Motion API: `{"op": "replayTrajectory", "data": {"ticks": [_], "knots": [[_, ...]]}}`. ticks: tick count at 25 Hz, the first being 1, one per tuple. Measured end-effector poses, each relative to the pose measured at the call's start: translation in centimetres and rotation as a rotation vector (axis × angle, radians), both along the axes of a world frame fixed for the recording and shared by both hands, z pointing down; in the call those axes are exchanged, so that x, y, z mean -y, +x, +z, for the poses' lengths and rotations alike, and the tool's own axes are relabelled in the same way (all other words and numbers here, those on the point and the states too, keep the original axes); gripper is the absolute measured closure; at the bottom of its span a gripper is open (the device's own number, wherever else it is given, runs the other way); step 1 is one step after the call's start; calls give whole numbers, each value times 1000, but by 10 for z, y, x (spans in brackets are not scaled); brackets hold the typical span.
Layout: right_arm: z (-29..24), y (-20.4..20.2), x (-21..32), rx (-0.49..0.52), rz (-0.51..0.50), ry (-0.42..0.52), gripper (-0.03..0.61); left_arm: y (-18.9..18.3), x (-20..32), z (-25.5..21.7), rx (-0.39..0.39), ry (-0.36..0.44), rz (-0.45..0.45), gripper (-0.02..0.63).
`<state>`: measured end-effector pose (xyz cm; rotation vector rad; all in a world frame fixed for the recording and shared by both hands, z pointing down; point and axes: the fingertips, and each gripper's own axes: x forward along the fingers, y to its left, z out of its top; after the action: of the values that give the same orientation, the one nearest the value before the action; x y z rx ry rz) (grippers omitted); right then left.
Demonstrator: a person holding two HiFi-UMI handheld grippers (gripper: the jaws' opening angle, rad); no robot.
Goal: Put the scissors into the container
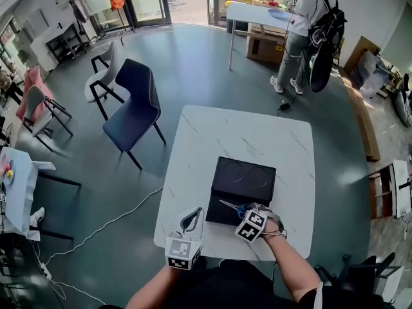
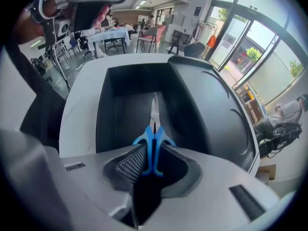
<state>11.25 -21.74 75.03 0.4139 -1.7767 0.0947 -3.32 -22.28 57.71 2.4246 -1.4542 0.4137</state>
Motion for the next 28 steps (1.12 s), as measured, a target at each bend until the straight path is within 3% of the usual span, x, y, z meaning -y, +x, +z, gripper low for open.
{"op": "replayTrajectory", "data": {"ticks": [4,7,12,17,22,24,28], "knots": [[3,0,1,-28,-28,-6,482,-1,-1,0,2,1,-4,604],[-3,-4,2,-9,-35,18,437,-5,-1,-2,3,4,-10,604],[-39,-4,6,67,41,107,455,-8,-5,1,2,-1,0,604],[-97,-7,10,244,163,245,507,-5,-3,-5,-3,11,10,604],[-154,-14,12,574,347,303,566,3,-4,-9,-13,30,43,604],[-180,-14,12,690,392,374,569,6,-2,-17,-26,39,42,604],[-231,-6,9,831,447,557,571,14,1,-29,-61,64,58,604]]}}
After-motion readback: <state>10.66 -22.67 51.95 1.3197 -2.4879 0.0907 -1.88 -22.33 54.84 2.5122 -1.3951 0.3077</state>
